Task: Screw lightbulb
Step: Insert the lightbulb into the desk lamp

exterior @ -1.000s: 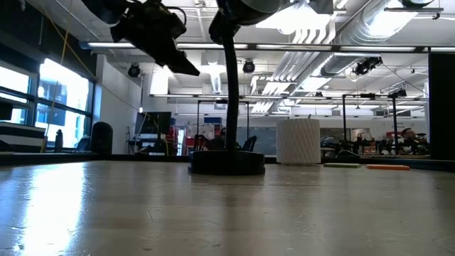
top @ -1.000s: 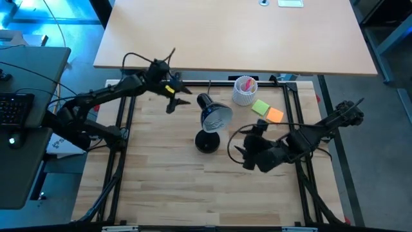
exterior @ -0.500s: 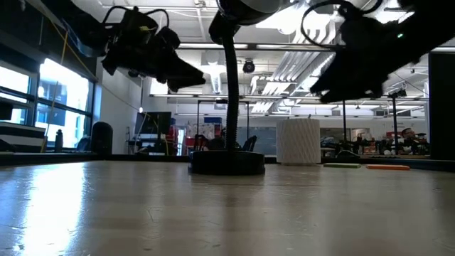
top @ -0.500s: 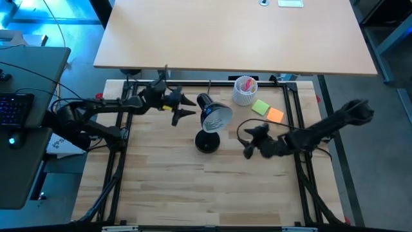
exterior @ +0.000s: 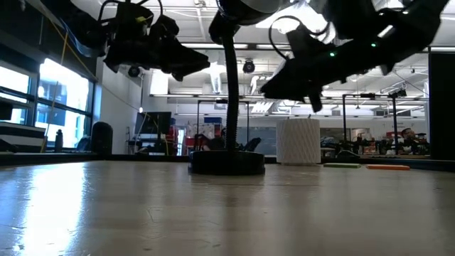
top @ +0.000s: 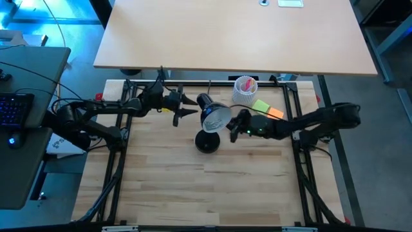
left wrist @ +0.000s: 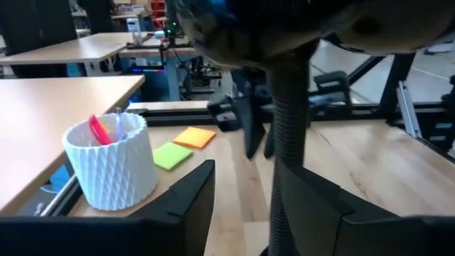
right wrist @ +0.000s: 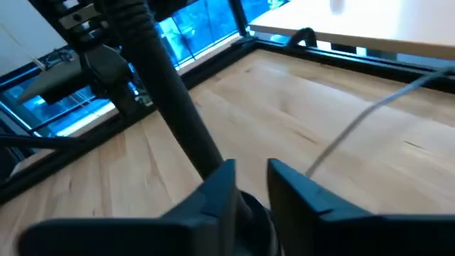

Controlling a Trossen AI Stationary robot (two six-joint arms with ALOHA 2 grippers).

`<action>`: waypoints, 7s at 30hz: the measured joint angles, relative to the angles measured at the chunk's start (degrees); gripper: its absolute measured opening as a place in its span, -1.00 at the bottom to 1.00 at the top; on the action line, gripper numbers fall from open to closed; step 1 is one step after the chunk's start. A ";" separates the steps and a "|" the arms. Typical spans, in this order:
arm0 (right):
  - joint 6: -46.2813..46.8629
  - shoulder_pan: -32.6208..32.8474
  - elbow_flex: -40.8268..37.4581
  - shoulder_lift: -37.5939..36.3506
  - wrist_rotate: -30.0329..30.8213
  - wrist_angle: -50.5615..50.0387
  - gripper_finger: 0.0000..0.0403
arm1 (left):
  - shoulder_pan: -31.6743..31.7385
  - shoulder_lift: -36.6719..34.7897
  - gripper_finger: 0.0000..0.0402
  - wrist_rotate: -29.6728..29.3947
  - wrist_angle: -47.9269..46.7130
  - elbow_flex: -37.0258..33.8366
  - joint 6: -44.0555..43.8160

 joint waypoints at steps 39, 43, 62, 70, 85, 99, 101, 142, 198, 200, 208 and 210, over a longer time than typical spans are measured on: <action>-32.63 -1.68 1.79 15.64 -8.07 0.76 -0.99 | -3.65 -10.42 -0.37 -3.77 -23.98 2.81 0.45; -32.37 -1.59 1.82 15.64 -9.58 4.02 -0.99 | -8.59 -8.85 -0.37 -9.52 -24.61 0.23 0.59; -29.34 6.45 1.79 -0.44 6.21 -13.04 -0.99 | -20.82 12.48 0.13 -35.01 5.26 -2.33 -8.54; -28.88 7.49 1.75 -4.64 8.13 -16.63 -0.99 | -23.92 14.87 0.15 -40.83 14.18 -1.28 -5.36; -23.28 7.81 1.75 -4.53 9.28 -17.79 -0.99 | -24.10 16.00 -0.36 -45.31 12.25 1.81 -1.87; -21.07 7.78 1.75 -4.51 9.15 -19.44 -0.99 | -23.98 15.73 -0.74 -44.62 10.37 1.81 -1.25; -21.06 7.78 1.75 -4.51 9.15 -19.63 -0.99 | -23.97 15.15 -0.74 -44.57 9.15 1.81 -0.93; -25.30 14.17 1.75 -13.88 13.80 -25.49 -0.99 | -16.23 -1.72 0.14 -29.89 -19.31 1.66 4.79; -28.08 15.65 1.77 -13.99 13.93 -24.51 -0.99 | -22.60 9.14 -0.74 -47.82 -6.82 0.28 -8.05; -28.23 15.65 1.77 -13.99 13.93 -24.52 -0.99 | -21.92 9.18 -0.70 -47.89 -5.82 0.22 -7.88; -30.77 15.65 1.77 -17.36 13.93 -26.79 -0.99 | -19.47 11.38 -0.62 -48.32 2.63 -0.04 -7.18; -30.75 15.65 1.77 -18.71 13.93 -27.08 -0.99 | -18.88 12.86 -0.66 -48.24 5.25 -0.04 -8.63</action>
